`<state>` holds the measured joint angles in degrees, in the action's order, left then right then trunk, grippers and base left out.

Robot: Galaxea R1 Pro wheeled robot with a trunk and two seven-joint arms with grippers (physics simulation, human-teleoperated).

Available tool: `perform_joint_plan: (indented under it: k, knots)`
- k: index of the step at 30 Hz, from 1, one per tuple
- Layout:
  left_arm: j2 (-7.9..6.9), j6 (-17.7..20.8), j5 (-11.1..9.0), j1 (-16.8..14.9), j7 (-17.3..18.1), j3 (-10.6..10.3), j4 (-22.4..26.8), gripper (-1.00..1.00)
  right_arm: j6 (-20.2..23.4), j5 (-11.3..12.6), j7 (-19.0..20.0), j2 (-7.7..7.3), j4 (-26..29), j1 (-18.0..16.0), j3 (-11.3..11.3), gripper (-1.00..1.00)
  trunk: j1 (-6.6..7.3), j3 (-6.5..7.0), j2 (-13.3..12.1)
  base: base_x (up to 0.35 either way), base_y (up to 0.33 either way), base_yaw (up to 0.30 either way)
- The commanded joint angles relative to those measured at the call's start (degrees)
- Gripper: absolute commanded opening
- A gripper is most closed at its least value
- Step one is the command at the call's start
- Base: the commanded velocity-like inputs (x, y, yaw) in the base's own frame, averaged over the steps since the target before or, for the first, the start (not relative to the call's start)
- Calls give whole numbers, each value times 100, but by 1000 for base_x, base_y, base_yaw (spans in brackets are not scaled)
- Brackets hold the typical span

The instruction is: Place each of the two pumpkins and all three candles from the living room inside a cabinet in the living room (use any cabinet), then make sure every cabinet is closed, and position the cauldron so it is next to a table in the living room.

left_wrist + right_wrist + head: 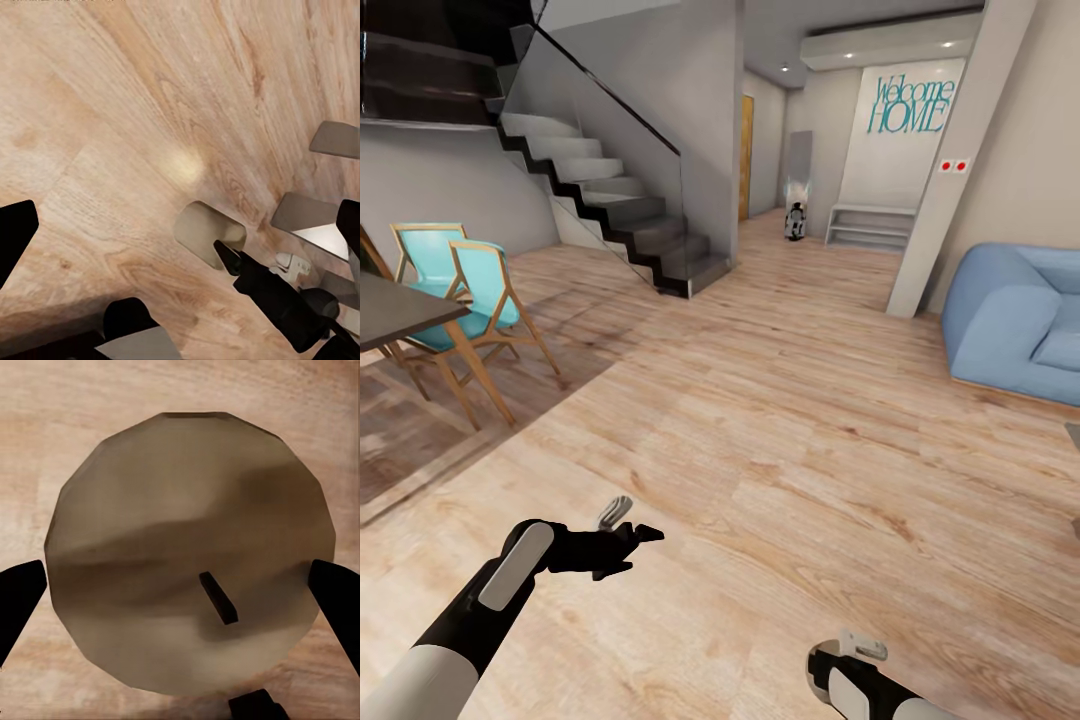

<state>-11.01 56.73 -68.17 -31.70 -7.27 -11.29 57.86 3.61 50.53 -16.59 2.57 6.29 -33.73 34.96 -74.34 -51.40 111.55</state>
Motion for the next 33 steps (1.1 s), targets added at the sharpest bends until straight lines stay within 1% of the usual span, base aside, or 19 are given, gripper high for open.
perform_joint_plan:
  k: [1,11,20,26,33]
  knots:
    - [-6,5,-58,-3,-60,-13,6,100,35,27,-39,-2,12,-2,40,-100,23,14,-39,0,0,0]
    - [-6,5,-56,-3,-64,-13,6,100,26,27,-38,-4,12,-2,29,-100,243,193,-441,0,0,0]
    - [0,-9,-50,-3,-85,-20,6,100,-99,27,-40,-17,12,-2,30,-100,441,355,-801,0,0,0]
    - [-28,-8,-49,-3,-90,-22,6,100,-129,25,-43,-30,12,-2,31,-100,572,462,-1042,0,0,0]
    - [-4,-16,-40,-3,-108,-22,6,100,-135,26,-42,-37,12,-2,29,-100,726,588,-1323,0,0,0]
